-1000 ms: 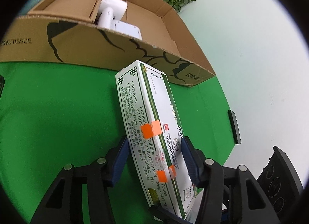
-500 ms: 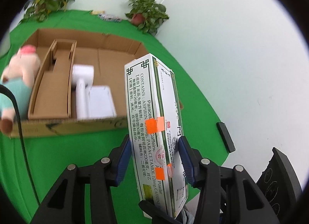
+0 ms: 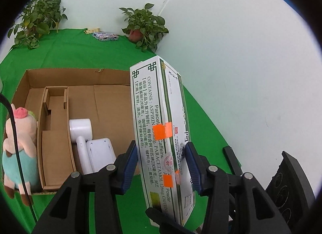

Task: Organize objects
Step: 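Lift the medicine box with the left gripper and carry it over the box, then lower the medicine box beside the white case and open the left gripper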

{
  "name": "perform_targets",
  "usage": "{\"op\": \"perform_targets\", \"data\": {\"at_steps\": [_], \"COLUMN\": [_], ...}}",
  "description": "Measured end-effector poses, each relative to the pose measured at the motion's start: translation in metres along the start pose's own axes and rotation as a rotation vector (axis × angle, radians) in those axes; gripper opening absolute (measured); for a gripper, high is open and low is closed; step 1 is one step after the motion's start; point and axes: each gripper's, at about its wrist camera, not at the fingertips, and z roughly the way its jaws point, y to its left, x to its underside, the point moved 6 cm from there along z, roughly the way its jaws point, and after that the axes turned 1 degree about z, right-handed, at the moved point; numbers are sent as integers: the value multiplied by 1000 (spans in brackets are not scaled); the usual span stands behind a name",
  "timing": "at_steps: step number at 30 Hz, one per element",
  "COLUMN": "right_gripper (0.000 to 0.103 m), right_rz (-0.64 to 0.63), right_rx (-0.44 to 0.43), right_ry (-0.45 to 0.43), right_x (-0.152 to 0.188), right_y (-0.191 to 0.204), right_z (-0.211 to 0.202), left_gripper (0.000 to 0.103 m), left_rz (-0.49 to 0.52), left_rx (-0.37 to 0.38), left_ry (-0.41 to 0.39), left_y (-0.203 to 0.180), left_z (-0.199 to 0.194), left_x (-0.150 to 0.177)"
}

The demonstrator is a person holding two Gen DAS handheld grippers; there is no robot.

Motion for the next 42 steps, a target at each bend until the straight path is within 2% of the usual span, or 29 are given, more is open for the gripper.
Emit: {"op": "perform_targets", "data": {"at_steps": [6,11,20,28,42], "right_gripper": [63,63,63,63,66], "right_rz": [4,26,75,91,116], "right_rx": [-15,-68,-54,-59,-72], "right_ry": [61,132,304,434,510], "right_x": [-37,-48,-15,14,23], "right_y": [-19,-42,-71,-88,-91], "right_z": [31,65,122,177,187], "left_gripper": [45,43,42,42,45], "left_rz": [-25,-76,-151,-219,-259], "left_rx": [-11,9,0,-6,38], "left_ry": [37,93,216,303,355], "left_y": [12,30,65,96,104], "left_z": [28,63,131,170,184], "left_x": [-31,-34,-13,7,25]}}
